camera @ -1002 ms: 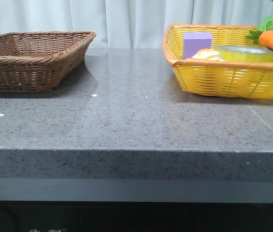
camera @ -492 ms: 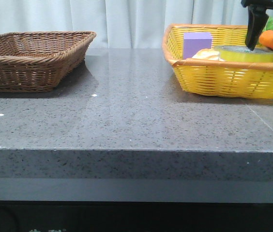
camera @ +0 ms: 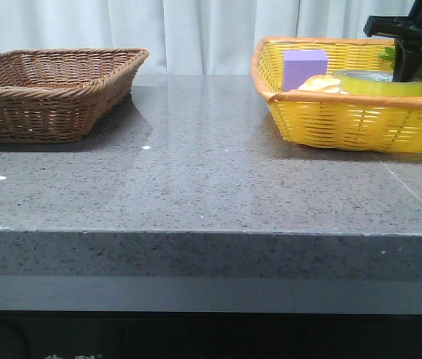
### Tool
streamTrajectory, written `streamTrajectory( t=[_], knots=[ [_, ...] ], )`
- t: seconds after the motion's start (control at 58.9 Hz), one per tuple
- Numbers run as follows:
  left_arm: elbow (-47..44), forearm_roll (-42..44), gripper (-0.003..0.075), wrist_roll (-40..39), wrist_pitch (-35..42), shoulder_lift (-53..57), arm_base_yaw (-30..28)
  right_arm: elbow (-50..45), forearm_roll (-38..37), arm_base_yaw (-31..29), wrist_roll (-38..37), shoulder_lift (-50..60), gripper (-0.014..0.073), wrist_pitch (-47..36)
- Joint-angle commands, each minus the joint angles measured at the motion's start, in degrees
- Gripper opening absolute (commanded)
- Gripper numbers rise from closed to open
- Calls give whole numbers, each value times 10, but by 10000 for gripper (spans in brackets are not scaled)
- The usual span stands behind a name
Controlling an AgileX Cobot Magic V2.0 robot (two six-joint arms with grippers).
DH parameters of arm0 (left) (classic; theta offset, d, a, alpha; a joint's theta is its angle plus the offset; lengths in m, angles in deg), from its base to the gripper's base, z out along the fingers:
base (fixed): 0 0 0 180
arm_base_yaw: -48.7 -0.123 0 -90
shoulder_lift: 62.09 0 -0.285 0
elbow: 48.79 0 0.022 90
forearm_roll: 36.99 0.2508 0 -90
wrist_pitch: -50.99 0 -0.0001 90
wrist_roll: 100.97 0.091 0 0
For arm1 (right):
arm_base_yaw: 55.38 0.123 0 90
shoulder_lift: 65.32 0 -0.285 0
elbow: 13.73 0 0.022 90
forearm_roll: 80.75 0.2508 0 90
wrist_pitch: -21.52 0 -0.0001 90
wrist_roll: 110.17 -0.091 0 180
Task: Transfer tape with both arms
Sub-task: 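Grasp the yellow tape roll by its rim with the right gripper, then lift the tape roll out and lower it onto the table center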
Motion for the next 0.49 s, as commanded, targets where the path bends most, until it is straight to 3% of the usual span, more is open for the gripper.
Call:
streamTrajectory(
  t=[0.0,0.475],
  knots=[
    [20,1,673,-1,43,-5,-1,19,-2,-3,2,35,105,-17],
    [16,1,673,-1,42,-5,-1,19,-2,-3,6,116,85,-24]
  ],
)
